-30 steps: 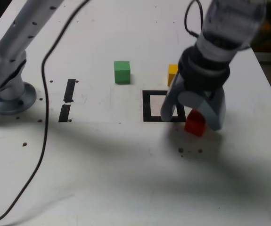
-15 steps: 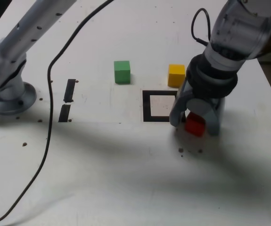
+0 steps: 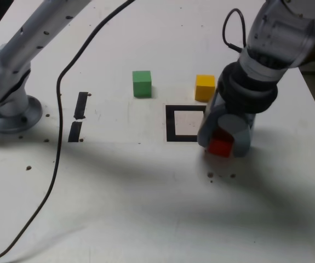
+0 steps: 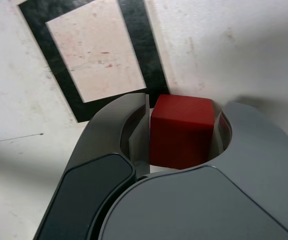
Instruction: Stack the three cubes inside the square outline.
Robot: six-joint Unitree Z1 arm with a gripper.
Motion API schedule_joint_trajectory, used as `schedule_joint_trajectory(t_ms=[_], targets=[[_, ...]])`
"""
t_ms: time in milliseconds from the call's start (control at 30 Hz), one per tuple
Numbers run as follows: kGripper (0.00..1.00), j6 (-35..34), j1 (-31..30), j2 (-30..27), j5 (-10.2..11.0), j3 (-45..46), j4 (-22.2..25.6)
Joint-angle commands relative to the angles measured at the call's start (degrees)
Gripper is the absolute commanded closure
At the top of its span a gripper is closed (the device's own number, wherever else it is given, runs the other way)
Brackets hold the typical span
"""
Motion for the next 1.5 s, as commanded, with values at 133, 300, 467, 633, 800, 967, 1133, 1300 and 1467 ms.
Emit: schedule_joint_trajectory(t_ms=[133, 300, 467, 633, 800, 967, 1133, 1300, 1467], targets=[[0.74, -5.8, 1.7, -8.1, 1.7, 3.6, 4.5], [0.74, -8.2, 4.7, -11.6, 0.7, 8.5, 3.8], [0.74, -8.2, 6.6, -12.0, -0.5, 13.0, 0.8], [0.74, -8.4, 7.8, -12.2, -1.6, 17.1, -4.3], [0.74, -8.2, 9.2, -12.2, -2.5, 19.8, -7.2], [0.74, -8.0, 10.0, -12.3, -2.3, 21.0, -7.4], [0.72, -8.0, 10.2, -12.2, -2.6, 21.8, -8.6], [0.70, -8.0, 10.2, -11.9, -3.1, 21.5, -9.1], [0.70, -8.0, 10.2, -11.9, -3.2, 21.7, -9.2]])
